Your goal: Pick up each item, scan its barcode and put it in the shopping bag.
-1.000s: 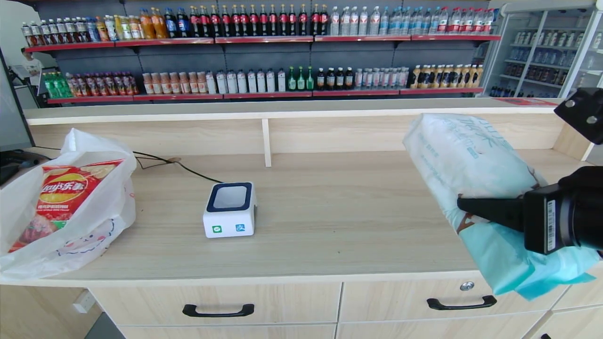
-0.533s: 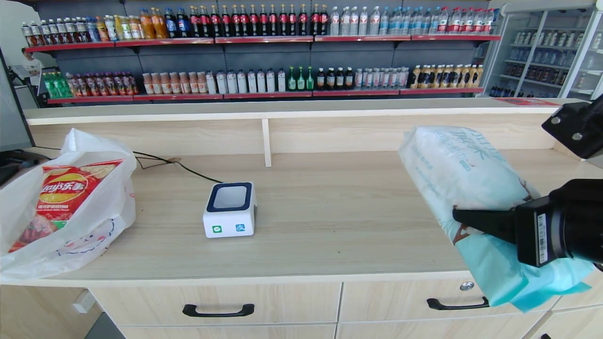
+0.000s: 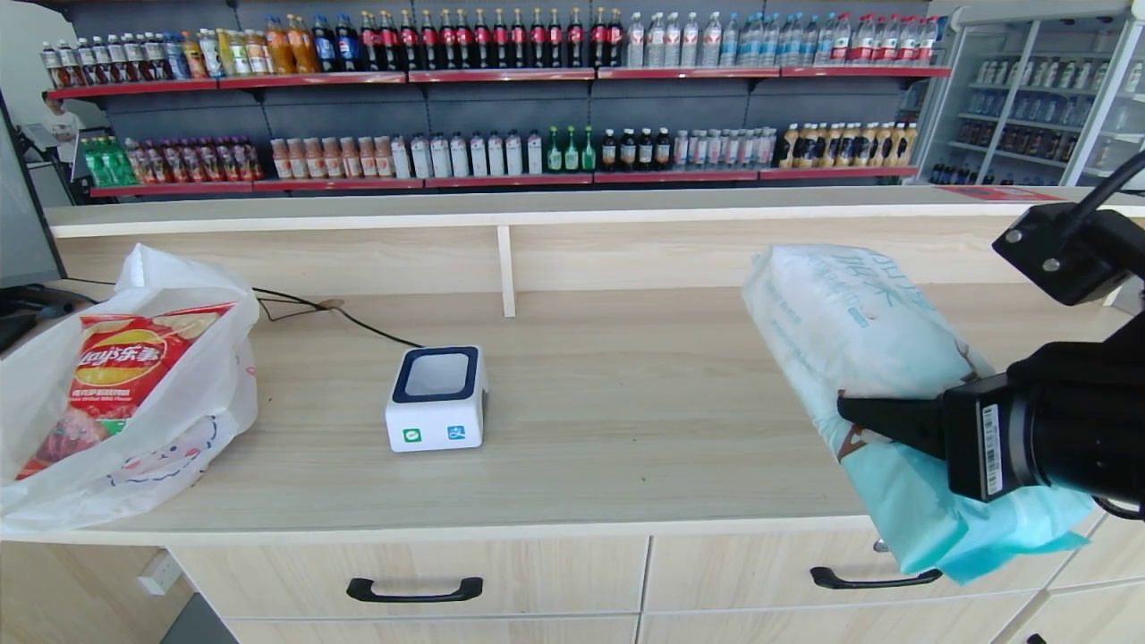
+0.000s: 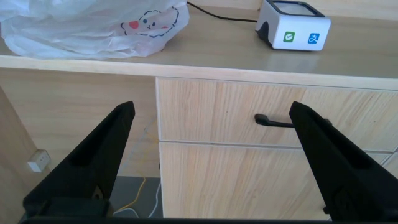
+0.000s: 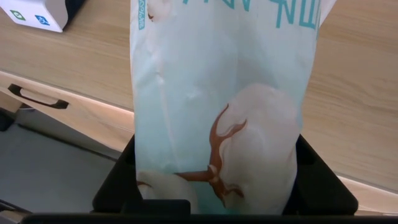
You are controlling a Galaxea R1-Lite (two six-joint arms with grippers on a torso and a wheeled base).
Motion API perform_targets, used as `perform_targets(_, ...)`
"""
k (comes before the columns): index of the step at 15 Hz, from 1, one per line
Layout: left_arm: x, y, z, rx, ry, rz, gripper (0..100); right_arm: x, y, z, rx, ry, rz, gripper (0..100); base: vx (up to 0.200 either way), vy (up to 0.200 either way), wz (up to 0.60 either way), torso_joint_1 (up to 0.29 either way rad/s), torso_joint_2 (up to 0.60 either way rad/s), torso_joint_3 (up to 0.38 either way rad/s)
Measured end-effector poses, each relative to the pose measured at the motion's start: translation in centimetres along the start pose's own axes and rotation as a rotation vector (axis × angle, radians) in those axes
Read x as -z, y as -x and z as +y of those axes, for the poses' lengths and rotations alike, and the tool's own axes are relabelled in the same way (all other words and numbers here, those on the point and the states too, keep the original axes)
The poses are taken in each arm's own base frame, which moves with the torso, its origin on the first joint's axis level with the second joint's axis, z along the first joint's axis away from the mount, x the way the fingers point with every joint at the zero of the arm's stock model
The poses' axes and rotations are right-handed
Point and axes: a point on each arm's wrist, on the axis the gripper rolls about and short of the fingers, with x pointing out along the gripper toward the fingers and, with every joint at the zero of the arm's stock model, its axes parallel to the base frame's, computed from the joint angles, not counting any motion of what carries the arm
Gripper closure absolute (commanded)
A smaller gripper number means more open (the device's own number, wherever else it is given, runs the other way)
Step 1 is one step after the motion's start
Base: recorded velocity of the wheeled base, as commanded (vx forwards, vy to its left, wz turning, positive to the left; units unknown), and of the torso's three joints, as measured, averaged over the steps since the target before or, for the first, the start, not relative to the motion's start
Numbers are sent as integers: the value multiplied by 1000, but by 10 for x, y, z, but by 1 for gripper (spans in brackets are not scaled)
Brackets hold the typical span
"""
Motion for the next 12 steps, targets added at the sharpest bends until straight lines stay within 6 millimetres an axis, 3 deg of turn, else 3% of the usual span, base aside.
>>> perform_targets(7,0,0,0,0,0,0,0,0,0,0,-1,-1,-12,100,0,0,0,0,0,0)
perform_targets(12,0,0,0,0,0,0,0,18,7,-3,-5,19,16,100,0,0,0,0,0,0)
